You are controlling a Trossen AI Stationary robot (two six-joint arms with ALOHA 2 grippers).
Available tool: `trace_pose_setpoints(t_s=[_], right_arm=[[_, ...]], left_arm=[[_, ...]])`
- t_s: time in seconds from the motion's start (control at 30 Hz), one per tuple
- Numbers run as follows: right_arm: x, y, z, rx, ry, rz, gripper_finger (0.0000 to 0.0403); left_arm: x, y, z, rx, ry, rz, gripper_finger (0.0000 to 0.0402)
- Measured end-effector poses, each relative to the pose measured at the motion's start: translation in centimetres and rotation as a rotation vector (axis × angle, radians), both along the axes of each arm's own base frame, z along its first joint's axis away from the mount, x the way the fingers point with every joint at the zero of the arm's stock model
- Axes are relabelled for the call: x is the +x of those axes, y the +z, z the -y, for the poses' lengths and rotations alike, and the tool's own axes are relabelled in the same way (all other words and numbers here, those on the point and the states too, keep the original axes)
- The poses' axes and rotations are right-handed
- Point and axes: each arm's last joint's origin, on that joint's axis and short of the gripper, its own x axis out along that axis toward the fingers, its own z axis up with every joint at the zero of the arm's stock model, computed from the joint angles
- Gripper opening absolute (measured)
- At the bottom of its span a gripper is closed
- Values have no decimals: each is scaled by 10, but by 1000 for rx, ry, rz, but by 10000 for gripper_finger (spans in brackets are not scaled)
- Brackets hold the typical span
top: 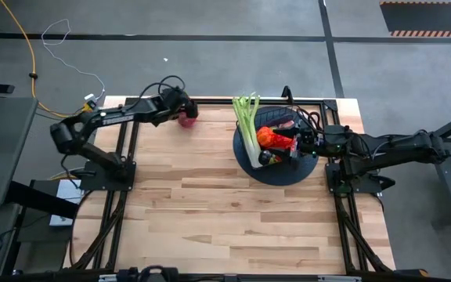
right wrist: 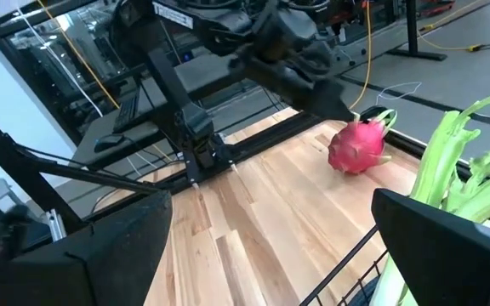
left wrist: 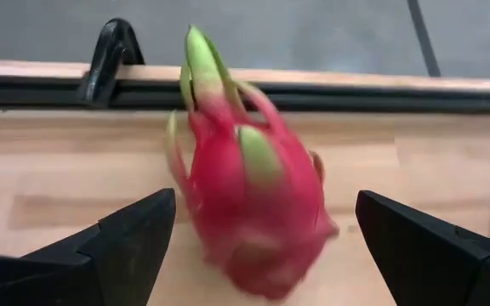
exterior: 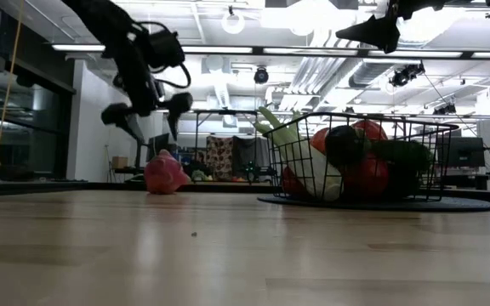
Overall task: Build produce basket
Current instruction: Put the dragon fruit into the wire basket
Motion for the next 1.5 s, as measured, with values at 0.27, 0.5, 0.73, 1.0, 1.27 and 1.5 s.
trace_pose_setpoints(t_s=[0.27,0.5,0.73,1.0,1.27,1.5], right_arm=[[0,0,0,4,-1,0,392],[0,-1,0,3,-1,-7,392],[0,-1,0,14,-2,-4,392],[0,-1,0,20,-3,-3,392],[0,-1,0,20,-3,-3,392],[0,-1,0,63,-9,7,392]], left_arm=[[5,-26,-26,-24,68,50,352],[7,-48,-33,-109,86,38,352],[10,-59,-35,-154,68,31,352],[10,-57,-34,-166,-20,6,292],[2,-14,-20,-101,-132,118,198],[-19,72,15,241,-354,254,185]])
